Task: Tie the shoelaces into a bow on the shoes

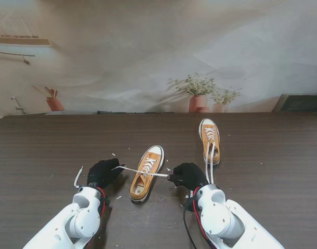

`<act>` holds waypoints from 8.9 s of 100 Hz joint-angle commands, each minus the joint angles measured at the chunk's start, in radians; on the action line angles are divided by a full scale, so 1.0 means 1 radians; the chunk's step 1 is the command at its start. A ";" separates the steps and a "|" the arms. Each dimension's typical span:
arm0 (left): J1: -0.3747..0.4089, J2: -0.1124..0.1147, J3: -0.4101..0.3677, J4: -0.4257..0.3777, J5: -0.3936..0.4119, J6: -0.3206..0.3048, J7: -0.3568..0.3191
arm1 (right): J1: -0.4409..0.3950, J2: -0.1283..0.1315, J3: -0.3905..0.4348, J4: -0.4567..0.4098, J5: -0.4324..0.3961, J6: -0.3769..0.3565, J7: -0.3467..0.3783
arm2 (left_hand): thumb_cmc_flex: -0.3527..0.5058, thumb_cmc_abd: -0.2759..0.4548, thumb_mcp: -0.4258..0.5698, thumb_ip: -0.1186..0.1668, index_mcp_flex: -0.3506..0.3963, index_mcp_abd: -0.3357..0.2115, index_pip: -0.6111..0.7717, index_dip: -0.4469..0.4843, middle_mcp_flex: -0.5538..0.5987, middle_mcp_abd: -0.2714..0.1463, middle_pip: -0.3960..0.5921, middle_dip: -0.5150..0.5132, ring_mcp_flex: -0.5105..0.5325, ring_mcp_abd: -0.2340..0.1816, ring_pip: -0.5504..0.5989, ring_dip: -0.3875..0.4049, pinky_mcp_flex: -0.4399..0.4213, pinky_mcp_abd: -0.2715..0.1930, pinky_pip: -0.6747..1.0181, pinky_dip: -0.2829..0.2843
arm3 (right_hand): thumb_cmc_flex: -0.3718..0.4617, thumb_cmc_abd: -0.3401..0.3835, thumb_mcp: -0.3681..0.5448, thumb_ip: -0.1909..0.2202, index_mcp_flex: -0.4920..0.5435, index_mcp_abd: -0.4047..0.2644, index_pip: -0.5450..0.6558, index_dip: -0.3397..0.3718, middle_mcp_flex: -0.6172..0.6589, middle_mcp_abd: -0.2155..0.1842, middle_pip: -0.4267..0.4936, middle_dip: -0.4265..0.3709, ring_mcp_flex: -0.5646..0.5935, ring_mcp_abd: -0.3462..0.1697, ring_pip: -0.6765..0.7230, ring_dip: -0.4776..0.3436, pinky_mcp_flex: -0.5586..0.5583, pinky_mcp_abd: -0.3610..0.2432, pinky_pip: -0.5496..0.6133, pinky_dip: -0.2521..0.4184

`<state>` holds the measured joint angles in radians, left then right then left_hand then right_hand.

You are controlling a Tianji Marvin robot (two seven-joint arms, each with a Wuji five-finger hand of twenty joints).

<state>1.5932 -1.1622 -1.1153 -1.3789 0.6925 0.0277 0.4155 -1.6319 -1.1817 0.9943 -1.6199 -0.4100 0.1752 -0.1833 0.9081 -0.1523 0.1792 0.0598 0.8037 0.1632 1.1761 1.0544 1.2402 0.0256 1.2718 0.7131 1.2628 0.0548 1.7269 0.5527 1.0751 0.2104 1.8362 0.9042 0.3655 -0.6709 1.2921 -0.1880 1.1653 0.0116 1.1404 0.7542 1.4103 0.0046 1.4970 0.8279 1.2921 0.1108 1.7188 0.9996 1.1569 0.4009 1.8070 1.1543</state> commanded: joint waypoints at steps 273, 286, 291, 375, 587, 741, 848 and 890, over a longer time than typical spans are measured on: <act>0.223 0.020 -0.106 -0.283 0.054 -0.158 -0.042 | 0.150 0.045 -0.208 0.207 -0.544 -0.057 -0.292 | 0.223 -0.065 -0.154 -0.067 -0.152 -0.105 -0.617 -0.777 0.030 0.037 0.056 0.034 0.007 -0.035 0.051 -0.017 0.037 -0.142 0.258 -0.061 | 0.187 0.141 -0.070 0.057 -0.961 -0.133 -0.344 -0.494 -0.220 -0.042 -0.157 0.030 0.019 -0.078 -0.096 -0.365 -0.004 -0.003 0.029 -0.425; 0.219 0.016 -0.105 -0.277 0.028 -0.198 -0.038 | 0.154 0.037 -0.209 0.221 -0.545 -0.111 -0.364 | 0.199 -0.051 -0.117 -0.069 -0.139 -0.099 -0.845 -0.844 0.029 0.038 0.045 0.035 0.007 -0.019 0.042 -0.017 0.035 -0.142 0.258 -0.079 | 0.186 0.126 -0.060 0.057 -0.936 -0.164 -0.338 -0.490 -0.230 -0.041 -0.180 0.015 0.018 -0.052 -0.144 -0.386 -0.015 0.032 -0.029 -0.441; 0.213 0.012 -0.102 -0.268 0.002 -0.213 -0.039 | 0.154 0.036 -0.207 0.223 -0.548 -0.135 -0.384 | 0.178 -0.048 -0.090 -0.069 -0.124 -0.096 -0.926 -0.873 0.028 0.039 0.039 0.036 0.007 -0.006 0.037 -0.015 0.035 -0.139 0.258 -0.084 | 0.186 0.119 -0.058 0.057 -0.931 -0.178 -0.339 -0.489 -0.239 -0.041 -0.192 0.008 0.017 -0.040 -0.172 -0.397 -0.023 0.051 -0.065 -0.453; 0.108 0.008 -0.005 -0.174 -0.349 -0.344 -0.265 | 0.183 0.028 -0.235 0.244 -0.589 -0.217 -0.525 | 0.178 -0.192 -0.012 -0.086 -0.042 -0.099 -0.615 -0.739 0.025 0.082 0.001 0.035 0.007 0.030 0.015 -0.007 0.031 -0.121 0.258 -0.125 | 0.201 0.114 -0.081 -0.015 -0.836 -0.272 -0.343 -0.473 -0.291 -0.048 -0.220 -0.059 0.018 -0.018 -0.271 -0.451 -0.093 0.056 -0.139 -0.458; 0.274 -0.018 -0.149 -0.292 -0.307 -0.291 -0.109 | 0.220 -0.097 -0.260 0.381 -0.211 -0.337 -0.490 | -0.100 -0.118 0.088 -0.106 0.035 0.031 -0.798 -0.806 0.109 0.022 0.051 -0.005 0.007 -0.010 0.063 -0.006 0.032 -0.071 0.258 -0.047 | -0.374 0.506 -0.610 0.023 -0.347 -0.119 -0.522 -0.554 0.040 -0.023 -0.089 0.081 0.019 -0.105 0.069 -0.136 0.029 -0.066 0.287 -0.322; 0.388 0.114 -0.298 -0.671 0.168 0.250 -0.757 | 0.179 -0.073 -0.223 0.301 -0.250 -0.289 -0.470 | 0.218 -0.249 0.048 0.005 0.093 -0.003 -0.764 -0.813 0.126 0.020 0.056 -0.048 0.008 -0.059 0.054 0.001 0.040 -0.197 0.258 -0.076 | -0.316 0.305 -0.257 0.018 -0.306 -0.132 -0.515 -0.557 0.040 -0.030 -0.057 0.085 0.019 -0.095 0.073 -0.110 0.030 -0.064 0.287 -0.305; 0.287 0.041 -0.216 -0.311 -1.079 -0.216 -0.741 | 0.195 -0.075 -0.240 0.332 -0.249 -0.305 -0.468 | 0.190 -0.143 -0.139 -0.062 0.049 -0.207 -0.710 -0.888 0.042 0.074 0.003 0.004 0.007 0.038 -0.002 -0.026 0.019 -0.054 0.258 -0.218 | -0.315 0.316 -0.254 0.019 -0.301 -0.143 -0.513 -0.559 0.040 -0.030 -0.055 0.083 0.019 -0.094 0.073 -0.107 0.030 -0.058 0.287 -0.299; 0.285 0.003 -0.167 -0.258 -1.171 -0.322 -0.617 | 0.200 -0.089 -0.250 0.356 -0.216 -0.327 -0.477 | -0.098 -0.232 0.219 -0.109 -0.007 -0.196 -1.090 -0.958 0.008 0.044 -0.025 0.022 0.007 0.050 -0.027 -0.035 0.016 -0.046 0.258 -0.262 | -0.312 0.269 -0.253 0.013 -0.329 -0.188 -0.501 -0.550 0.040 -0.034 -0.056 0.083 0.019 -0.102 0.072 -0.108 0.031 -0.068 0.287 -0.301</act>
<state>1.8752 -1.1449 -1.2887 -1.6395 -0.4785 -0.3008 -0.2002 -1.4313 -1.2647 0.7442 -1.2683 -0.6382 -0.1418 -0.6735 0.8526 -0.3250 0.3833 -0.0196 0.8421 0.1261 0.1230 0.1199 1.2421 0.0422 1.2469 0.7117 1.2514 0.1012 1.6900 0.5392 1.0724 0.2371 1.8419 0.6573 0.0530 -0.3807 1.0070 -0.1658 0.8466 -0.1388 0.6249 0.2150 1.3903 -0.0624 1.3927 0.8989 1.3035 0.0280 1.7072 0.8729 1.1552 0.3339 1.8069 0.8403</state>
